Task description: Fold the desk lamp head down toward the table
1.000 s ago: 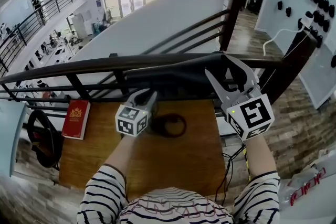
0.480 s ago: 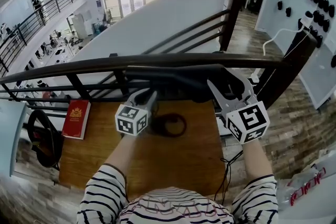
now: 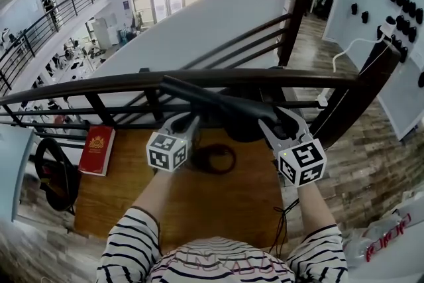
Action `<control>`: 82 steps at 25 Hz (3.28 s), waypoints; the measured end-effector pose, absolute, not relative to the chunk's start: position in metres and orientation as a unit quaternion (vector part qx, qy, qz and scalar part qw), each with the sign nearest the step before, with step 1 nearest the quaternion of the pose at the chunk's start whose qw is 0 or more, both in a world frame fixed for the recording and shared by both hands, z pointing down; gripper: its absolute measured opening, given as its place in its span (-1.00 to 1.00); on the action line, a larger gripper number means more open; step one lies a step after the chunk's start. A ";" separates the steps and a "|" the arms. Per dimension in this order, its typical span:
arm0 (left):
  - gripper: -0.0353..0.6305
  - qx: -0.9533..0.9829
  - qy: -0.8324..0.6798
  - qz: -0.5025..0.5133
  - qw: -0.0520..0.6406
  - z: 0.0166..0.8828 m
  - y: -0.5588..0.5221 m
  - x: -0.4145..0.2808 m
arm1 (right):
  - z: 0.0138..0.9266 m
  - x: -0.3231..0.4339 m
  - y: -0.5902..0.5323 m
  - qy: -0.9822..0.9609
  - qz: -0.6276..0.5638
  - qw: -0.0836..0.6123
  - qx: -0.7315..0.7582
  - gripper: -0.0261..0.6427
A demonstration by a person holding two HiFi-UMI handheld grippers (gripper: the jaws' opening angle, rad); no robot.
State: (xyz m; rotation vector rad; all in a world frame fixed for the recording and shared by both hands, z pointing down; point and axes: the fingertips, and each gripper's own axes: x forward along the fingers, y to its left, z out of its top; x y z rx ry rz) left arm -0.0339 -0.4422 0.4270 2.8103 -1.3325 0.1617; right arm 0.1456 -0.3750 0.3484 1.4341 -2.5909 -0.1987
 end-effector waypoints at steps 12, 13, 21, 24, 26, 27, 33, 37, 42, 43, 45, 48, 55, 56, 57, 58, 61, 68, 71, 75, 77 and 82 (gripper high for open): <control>-0.73 0.902 -0.429 0.045 0.013 0.427 -0.445 -0.034 | 0.398 0.136 -0.379 -0.874 0.005 0.063 0.481 -0.39; -0.73 0.902 -0.429 0.045 0.014 0.427 -0.445 -0.035 | 0.402 0.134 -0.379 -0.875 0.010 0.063 0.480 -0.39; -0.73 0.901 -0.432 0.042 0.014 0.428 -0.444 -0.035 | 0.429 0.123 -0.379 -0.881 0.050 0.063 0.467 -0.39; -0.73 0.901 -0.432 0.040 0.015 0.428 -0.444 -0.035 | 0.434 0.119 -0.381 -0.881 0.058 0.061 0.466 -0.39; -0.73 0.900 -0.433 0.041 0.015 0.428 -0.445 -0.036 | 0.438 0.116 -0.382 -0.881 0.063 0.061 0.464 -0.39; -0.73 0.900 -0.433 0.041 0.015 0.428 -0.444 -0.036 | 0.439 0.114 -0.382 -0.882 0.065 0.062 0.463 -0.39; -0.73 0.898 -0.438 0.038 0.013 0.428 -0.446 -0.036 | 0.448 0.104 -0.385 -0.885 0.074 0.068 0.456 -0.46; -0.73 0.898 -0.438 0.039 0.012 0.428 -0.446 -0.036 | 0.453 0.098 -0.386 -0.885 0.078 0.073 0.453 -0.48; -0.73 0.898 -0.438 0.039 0.012 0.428 -0.446 -0.037 | 0.458 0.091 -0.387 -0.886 0.082 0.079 0.449 -0.50; -0.73 0.898 -0.438 0.039 0.012 0.428 -0.446 -0.036 | 0.459 0.090 -0.387 -0.886 0.084 0.080 0.448 -0.50; -0.73 0.898 -0.438 0.039 0.012 0.427 -0.445 -0.036 | 0.460 0.089 -0.387 -0.887 0.087 0.081 0.446 -0.50; -0.73 0.898 -0.437 0.040 0.010 0.427 -0.445 -0.036 | 0.461 0.088 -0.387 -0.887 0.088 0.079 0.446 -0.51; -0.73 0.879 -0.459 0.113 -0.060 0.433 -0.443 -0.038 | 0.463 0.085 -0.389 -0.888 0.091 0.081 0.444 -0.51; -0.73 0.876 -0.460 0.124 -0.071 0.435 -0.442 -0.038 | 0.463 0.085 -0.388 -0.888 0.091 0.081 0.444 -0.51; -0.72 0.875 -0.459 0.132 -0.081 0.435 -0.441 -0.038 | 0.463 0.085 -0.388 -0.888 0.091 0.081 0.444 -0.51; -0.71 0.874 -0.459 0.137 -0.087 0.434 -0.440 -0.038 | 0.463 0.085 -0.388 -0.888 0.091 0.081 0.444 -0.51; -0.70 0.874 -0.459 0.137 -0.088 0.432 -0.437 -0.038 | 0.462 0.085 -0.388 -0.887 0.091 0.081 0.445 -0.52; -0.69 0.871 -0.468 0.124 -0.077 0.433 -0.421 -0.053 | 0.463 0.092 -0.382 -0.879 0.104 0.071 0.459 -0.38; -0.69 0.871 -0.472 0.118 -0.070 0.432 -0.408 -0.060 | 0.468 0.097 -0.371 -0.873 0.118 0.062 0.470 -0.38; -0.69 0.873 -0.474 0.100 -0.058 0.434 -0.389 -0.064 | 0.477 0.102 -0.350 -0.865 0.137 0.055 0.480 -0.38; -0.69 0.874 -0.475 0.095 -0.050 0.438 -0.379 -0.066 | 0.482 0.103 -0.339 -0.860 0.143 0.051 0.488 -0.38; -0.72 0.877 -0.471 0.085 -0.034 0.447 -0.355 -0.071 | 0.491 0.101 -0.313 -0.846 0.147 0.047 0.510 -0.48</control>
